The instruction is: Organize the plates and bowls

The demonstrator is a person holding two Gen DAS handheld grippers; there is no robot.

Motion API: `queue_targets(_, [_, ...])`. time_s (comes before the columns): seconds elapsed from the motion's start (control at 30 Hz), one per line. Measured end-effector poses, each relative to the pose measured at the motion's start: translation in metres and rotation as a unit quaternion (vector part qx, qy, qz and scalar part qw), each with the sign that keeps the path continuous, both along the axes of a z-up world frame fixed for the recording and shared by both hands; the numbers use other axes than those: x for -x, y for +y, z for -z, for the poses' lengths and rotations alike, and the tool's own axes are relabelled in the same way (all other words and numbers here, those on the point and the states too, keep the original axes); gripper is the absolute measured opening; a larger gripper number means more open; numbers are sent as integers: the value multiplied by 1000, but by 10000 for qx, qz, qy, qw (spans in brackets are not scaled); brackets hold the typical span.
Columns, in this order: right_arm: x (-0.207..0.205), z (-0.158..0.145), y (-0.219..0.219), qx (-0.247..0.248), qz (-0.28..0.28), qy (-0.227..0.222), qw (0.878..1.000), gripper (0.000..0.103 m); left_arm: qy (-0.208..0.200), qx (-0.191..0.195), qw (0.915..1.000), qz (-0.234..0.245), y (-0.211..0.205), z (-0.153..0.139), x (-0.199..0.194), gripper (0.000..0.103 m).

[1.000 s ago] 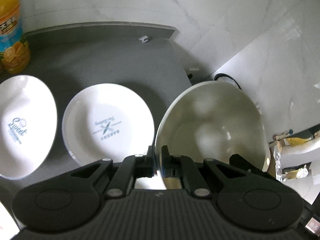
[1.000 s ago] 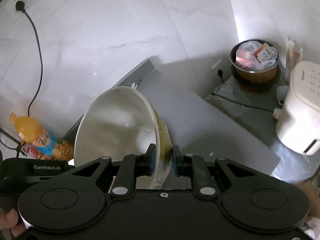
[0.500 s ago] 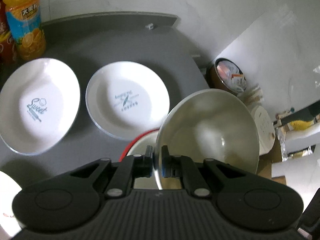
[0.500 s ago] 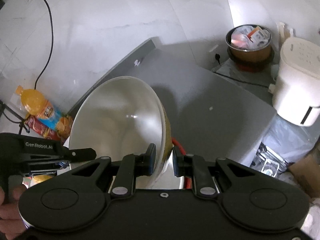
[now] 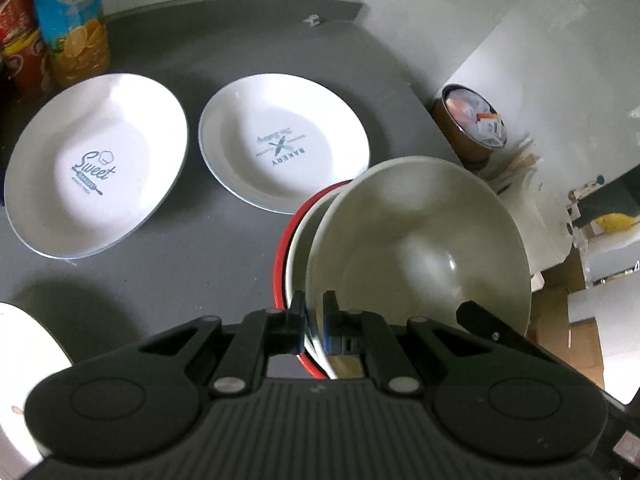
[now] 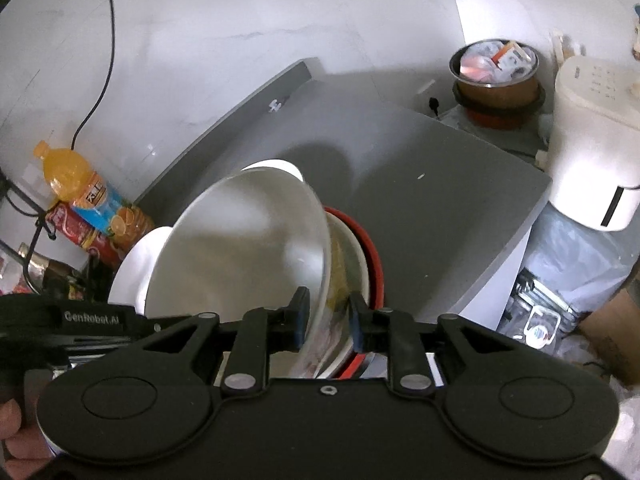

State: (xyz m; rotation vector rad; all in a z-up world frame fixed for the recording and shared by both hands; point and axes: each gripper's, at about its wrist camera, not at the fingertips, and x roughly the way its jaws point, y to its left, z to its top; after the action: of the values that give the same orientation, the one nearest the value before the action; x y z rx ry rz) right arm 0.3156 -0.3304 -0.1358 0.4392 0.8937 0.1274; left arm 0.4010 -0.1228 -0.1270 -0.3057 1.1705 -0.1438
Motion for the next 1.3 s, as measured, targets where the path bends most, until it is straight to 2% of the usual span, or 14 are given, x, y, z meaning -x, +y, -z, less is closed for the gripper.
queue_targets(0.1, [0,-1,1,69,-32,-75,9999,26,-37,-37,10000,-84,-2,-1,2,6])
queue_targets(0.23, [0,1,2,4,-121,-193,9997,32,-67,-320,9995,14,-11,-4,-2,8])
queue_targets(0.3, [-1,2,6,139,-279,-294,9991,33,-46,-454,9990,-14,-10,-4,-4,8])
queue_targets(0.47, [-10,5,14,419,-373,-376,9977,31,-230,-711,9964,397,-6,-5,-3,8])
queue_targets(0.6, [-13,4,14,464,-430,-314,9975,31,-208,-368,9987,294,6,-5,-6,9])
queue_targets(0.67, [-12,1,15,462,-457,-214,9977,32,-189,-349,9987,328,7,-5,-6,11])
queue_targets(0.73, [-9,-3,14,391,-465,-119,9981,37,-147,-434,9982,382,6,-8,-7,11])
queue_targets(0.8, [-5,-6,13,289,-492,-73,9983,59,-182,-435,9982,364,7,-14,-7,12])
queue_targets(0.87, [0,-10,13,453,-392,-19,9982,70,-192,-371,9986,324,8,-19,-8,16])
queue_targets(0.9, [2,-12,14,589,-366,-33,9976,71,-141,-323,9989,305,10,-21,-9,19])
queue_targets(0.97, [3,-15,15,779,-290,-33,9965,71,-73,-194,9995,251,14,-23,-11,30])
queue_targets(1.07, [3,-20,14,684,-300,6,9972,71,-184,-303,9992,168,20,-31,-11,42])
queue_targets(1.27, [-7,-29,39,1149,-586,-78,9916,71,-362,-370,9986,-145,44,-47,-5,59])
queue_targets(1.3, [-9,-30,47,1227,-671,-79,9901,80,-375,-392,9983,-210,47,-48,-4,61])
